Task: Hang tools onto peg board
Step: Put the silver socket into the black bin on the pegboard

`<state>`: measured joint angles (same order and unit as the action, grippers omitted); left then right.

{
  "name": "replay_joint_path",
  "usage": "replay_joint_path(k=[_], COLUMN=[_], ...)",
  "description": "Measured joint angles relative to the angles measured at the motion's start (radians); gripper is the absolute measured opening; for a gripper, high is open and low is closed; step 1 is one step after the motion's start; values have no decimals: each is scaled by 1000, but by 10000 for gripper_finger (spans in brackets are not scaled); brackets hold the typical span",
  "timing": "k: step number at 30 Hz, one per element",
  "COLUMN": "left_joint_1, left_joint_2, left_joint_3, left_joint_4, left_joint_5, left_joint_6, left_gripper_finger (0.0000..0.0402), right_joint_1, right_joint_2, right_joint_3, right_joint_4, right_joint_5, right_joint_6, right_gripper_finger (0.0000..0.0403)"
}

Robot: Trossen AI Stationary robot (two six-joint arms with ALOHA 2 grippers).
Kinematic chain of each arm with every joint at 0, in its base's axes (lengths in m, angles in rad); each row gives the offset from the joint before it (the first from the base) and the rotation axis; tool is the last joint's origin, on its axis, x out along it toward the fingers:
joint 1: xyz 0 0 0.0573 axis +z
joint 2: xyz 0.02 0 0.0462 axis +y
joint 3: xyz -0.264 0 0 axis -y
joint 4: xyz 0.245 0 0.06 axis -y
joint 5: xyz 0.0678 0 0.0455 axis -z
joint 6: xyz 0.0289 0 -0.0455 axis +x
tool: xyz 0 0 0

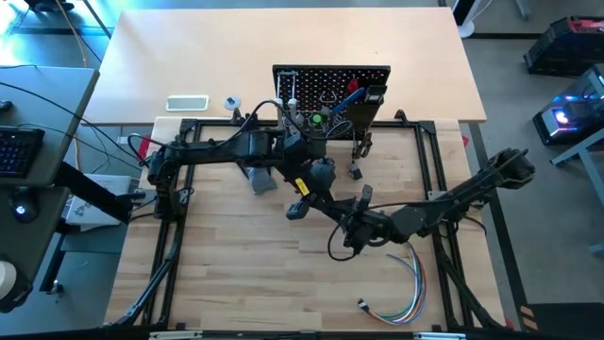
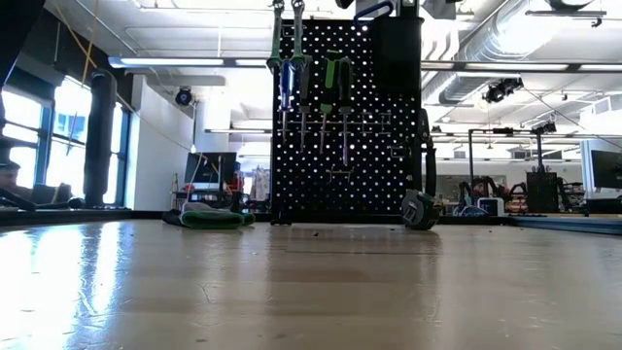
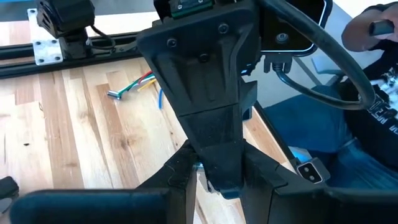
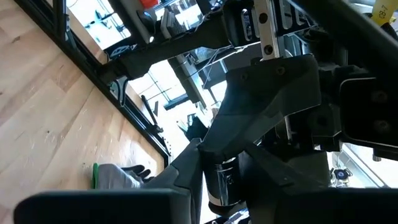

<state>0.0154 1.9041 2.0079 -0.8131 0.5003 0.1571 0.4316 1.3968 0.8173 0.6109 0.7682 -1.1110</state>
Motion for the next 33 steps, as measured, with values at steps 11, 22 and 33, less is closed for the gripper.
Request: replay_joint_path(k=[11, 22, 33], left_joint_1=[18, 25, 30], left_joint_2=[-2, -26, -70], left_joint_3=[1, 2, 2], left_joint_4=[14, 20, -2], left_joint_5=[11, -5, -34], left_joint_6=[-7, 20, 56], left_gripper_finger=[94, 107, 125], right_joint_1=[17, 27, 29], right_joint_2=[1, 1, 0], right_joint_3=[0, 1, 2], right_joint_4=[32, 85, 175], right_joint_5=[71, 134, 200], right_joint_6=[-22, -66, -128], right_gripper_finger=[58, 56, 56])
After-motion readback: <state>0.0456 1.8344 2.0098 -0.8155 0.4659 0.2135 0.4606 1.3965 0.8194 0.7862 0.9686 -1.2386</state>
